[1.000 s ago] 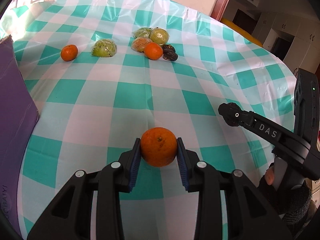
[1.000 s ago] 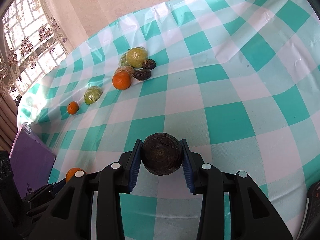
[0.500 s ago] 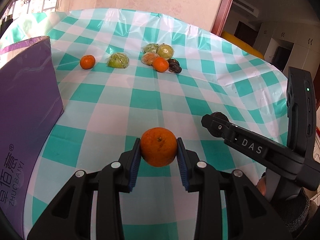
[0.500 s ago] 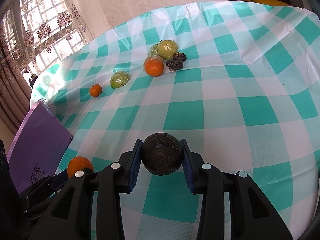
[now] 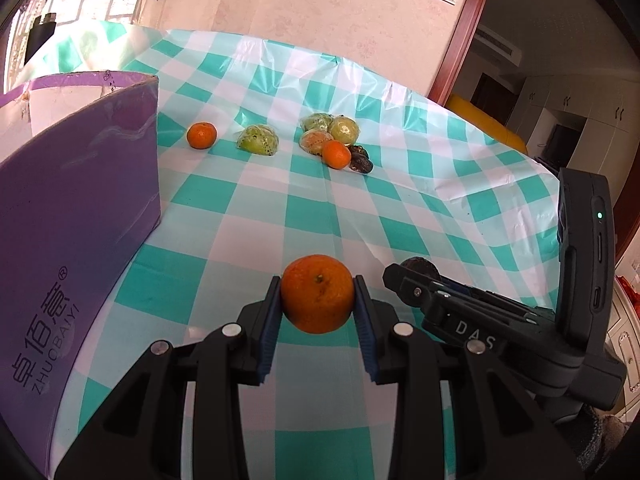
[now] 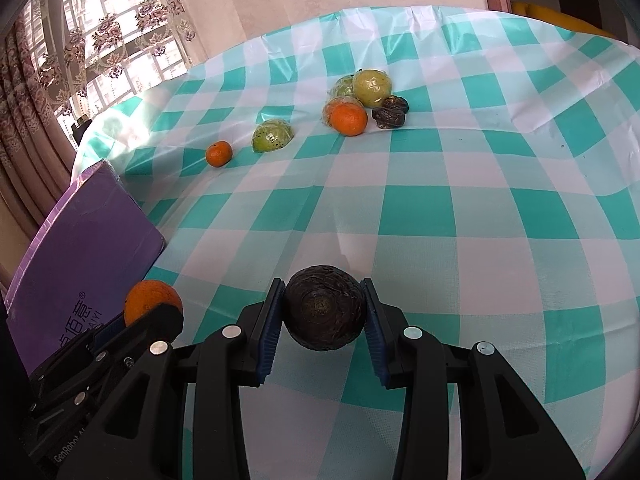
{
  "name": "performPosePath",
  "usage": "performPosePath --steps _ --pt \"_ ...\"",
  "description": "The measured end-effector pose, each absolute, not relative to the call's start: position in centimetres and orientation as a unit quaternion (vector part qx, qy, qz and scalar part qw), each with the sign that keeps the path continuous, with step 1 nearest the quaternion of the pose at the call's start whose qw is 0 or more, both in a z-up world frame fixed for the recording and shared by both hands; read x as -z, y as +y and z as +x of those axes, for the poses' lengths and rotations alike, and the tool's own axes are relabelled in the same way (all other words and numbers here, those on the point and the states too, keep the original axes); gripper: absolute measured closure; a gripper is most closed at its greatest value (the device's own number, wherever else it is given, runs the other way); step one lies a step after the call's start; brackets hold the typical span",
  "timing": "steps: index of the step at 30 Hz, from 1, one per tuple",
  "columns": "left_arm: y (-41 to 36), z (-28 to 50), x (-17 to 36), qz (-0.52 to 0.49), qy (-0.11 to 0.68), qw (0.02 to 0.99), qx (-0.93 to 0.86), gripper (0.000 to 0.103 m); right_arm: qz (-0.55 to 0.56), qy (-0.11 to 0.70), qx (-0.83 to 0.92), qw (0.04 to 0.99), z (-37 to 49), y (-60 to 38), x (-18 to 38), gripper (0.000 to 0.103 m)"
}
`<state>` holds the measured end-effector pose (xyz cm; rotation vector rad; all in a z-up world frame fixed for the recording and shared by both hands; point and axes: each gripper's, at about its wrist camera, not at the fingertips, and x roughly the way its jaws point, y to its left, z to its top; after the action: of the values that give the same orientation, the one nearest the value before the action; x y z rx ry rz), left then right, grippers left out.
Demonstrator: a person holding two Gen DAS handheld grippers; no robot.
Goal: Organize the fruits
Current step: 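Carry the orange and brown fruit with both tools over the cardboard box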
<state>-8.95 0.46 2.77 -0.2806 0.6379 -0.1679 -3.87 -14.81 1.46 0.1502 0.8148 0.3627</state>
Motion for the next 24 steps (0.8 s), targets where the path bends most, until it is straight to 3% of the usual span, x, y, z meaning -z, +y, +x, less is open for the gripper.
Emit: performPosePath --steps 13,24 --pt "2.8 -14.4 -9.5 -0.081 0.202 0.975 0.037 0.069 0.078 0.398 -0.219 0.888 -5.4 -11.8 -2.7 0.065" --pt "6.9 -17.7 -13.6 -0.098 0.157 0.983 -0.016 0.068 0.071 0.370 -0.277 0.884 -7.5 -8.5 -6.7 0.065"
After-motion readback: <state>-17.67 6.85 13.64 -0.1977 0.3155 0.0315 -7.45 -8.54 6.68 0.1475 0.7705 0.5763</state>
